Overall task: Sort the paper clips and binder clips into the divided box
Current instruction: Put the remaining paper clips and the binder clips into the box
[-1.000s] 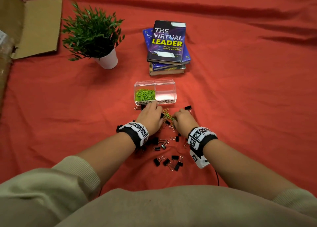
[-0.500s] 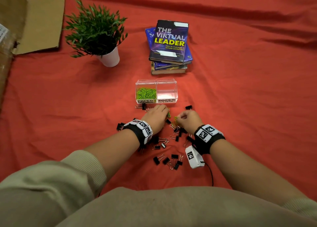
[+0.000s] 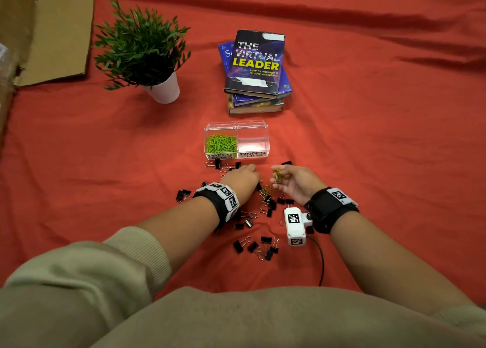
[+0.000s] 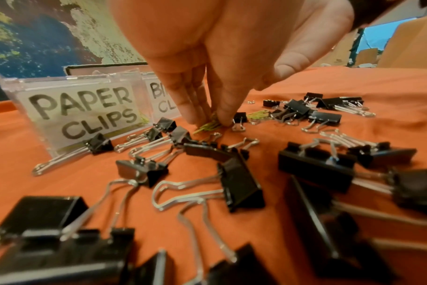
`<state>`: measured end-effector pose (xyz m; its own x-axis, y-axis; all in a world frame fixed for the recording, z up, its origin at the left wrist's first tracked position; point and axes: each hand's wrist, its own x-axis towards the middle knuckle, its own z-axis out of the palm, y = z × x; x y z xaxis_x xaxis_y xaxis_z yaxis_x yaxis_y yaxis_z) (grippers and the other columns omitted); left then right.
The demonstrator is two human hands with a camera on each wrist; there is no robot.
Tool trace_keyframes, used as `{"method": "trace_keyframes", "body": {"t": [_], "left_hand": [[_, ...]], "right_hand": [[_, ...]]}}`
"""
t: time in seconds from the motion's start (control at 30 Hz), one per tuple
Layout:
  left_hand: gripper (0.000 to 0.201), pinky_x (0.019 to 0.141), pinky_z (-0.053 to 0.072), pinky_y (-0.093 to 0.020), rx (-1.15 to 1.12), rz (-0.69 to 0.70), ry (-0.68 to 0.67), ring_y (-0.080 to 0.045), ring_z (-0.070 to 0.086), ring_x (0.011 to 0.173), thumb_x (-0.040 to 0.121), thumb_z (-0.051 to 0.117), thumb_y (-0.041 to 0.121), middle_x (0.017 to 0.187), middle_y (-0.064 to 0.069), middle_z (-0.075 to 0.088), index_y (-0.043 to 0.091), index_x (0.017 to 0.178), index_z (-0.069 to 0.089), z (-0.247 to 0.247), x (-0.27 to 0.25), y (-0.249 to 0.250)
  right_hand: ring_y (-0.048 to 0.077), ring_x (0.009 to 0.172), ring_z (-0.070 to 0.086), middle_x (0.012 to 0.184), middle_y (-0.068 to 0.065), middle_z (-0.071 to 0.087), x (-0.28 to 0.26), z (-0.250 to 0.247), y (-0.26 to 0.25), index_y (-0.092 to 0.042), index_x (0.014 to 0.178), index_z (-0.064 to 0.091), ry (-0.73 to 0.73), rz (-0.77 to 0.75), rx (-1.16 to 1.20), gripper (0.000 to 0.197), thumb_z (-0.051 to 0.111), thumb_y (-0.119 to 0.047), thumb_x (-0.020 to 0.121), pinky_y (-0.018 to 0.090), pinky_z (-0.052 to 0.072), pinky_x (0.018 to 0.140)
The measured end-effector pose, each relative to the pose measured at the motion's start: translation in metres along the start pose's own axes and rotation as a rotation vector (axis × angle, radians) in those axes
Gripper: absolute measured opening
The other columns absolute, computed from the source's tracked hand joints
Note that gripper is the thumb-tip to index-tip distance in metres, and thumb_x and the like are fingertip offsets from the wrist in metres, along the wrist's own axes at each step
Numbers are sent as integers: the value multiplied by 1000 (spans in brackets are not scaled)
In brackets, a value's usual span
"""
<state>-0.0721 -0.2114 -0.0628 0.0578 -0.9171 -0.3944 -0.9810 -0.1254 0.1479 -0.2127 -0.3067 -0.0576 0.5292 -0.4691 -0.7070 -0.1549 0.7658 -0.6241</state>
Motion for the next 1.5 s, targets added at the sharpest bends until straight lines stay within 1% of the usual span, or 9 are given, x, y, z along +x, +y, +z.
{"method": "trace_keyframes", "body": {"t": [0.13,0.37,0.7,0.9,1.03,1.13,1.27,1.4,1.5], "left_hand": [[28,85,48,-43,48,-8,-10,-35,51,113,90,40,-5,118,-17,50,-2,116,51,-1,-1,6],[27,89,45,-42,-88,-79,-1,-34,53,113,91,42,1,120,-17,53,0,117,51,1,0,-2],[23,73,42,-22,-732,-294,197,-21,62,87,89,52,11,106,-8,66,12,107,67,-1,-9,-24],[19,54,50,-18,-1090,-466,148,-12,60,54,92,44,8,69,-6,66,12,93,63,-4,-13,-19],[29,50,46,-19,-1194,-502,91,-13,56,50,92,37,5,63,-4,62,12,80,62,-6,-10,-20],[33,49,45,-21,-1284,-525,49,-15,52,52,90,34,0,64,-6,58,12,72,59,-9,-10,-21],[34,38,36,-18,-1438,-592,-18,-15,42,51,86,28,-6,64,-7,48,8,68,53,-19,-8,-19],[30,42,32,-20,-1518,-627,-75,-15,39,49,89,32,11,61,-4,44,9,67,53,-19,-4,-19],[40,47,32,-24,-1253,-600,-15,-17,40,45,92,45,34,54,-1,42,16,56,43,-14,0,-23]], "right_hand": [[18,61,56,71,7,56,4,4,-2,-4,85,58,48,-12,-175,8,52,-7,89,23,50,53],[20,75,56,82,5,61,13,3,10,-8,82,61,215,-271,-1307,7,62,-15,82,28,44,69],[32,112,47,118,18,52,17,16,38,4,114,52,104,-347,-1752,26,47,-9,91,37,41,96],[30,98,60,109,15,63,12,21,35,-4,109,56,102,-303,-1618,21,46,-11,92,36,47,84],[19,83,61,95,0,63,8,14,24,-13,110,61,136,-275,-1208,21,54,-14,91,27,49,73],[15,58,52,73,1,59,9,10,15,-14,101,64,103,-140,-831,16,51,-10,92,25,44,53],[17,60,50,75,8,52,4,9,7,-3,85,60,41,-17,-283,24,38,-2,92,22,44,48],[19,57,52,67,7,54,1,8,7,-5,75,56,-17,92,-70,26,37,-15,90,24,44,47],[17,49,49,62,7,52,5,12,9,-7,70,55,51,97,-282,28,46,-21,92,22,39,41]]}}
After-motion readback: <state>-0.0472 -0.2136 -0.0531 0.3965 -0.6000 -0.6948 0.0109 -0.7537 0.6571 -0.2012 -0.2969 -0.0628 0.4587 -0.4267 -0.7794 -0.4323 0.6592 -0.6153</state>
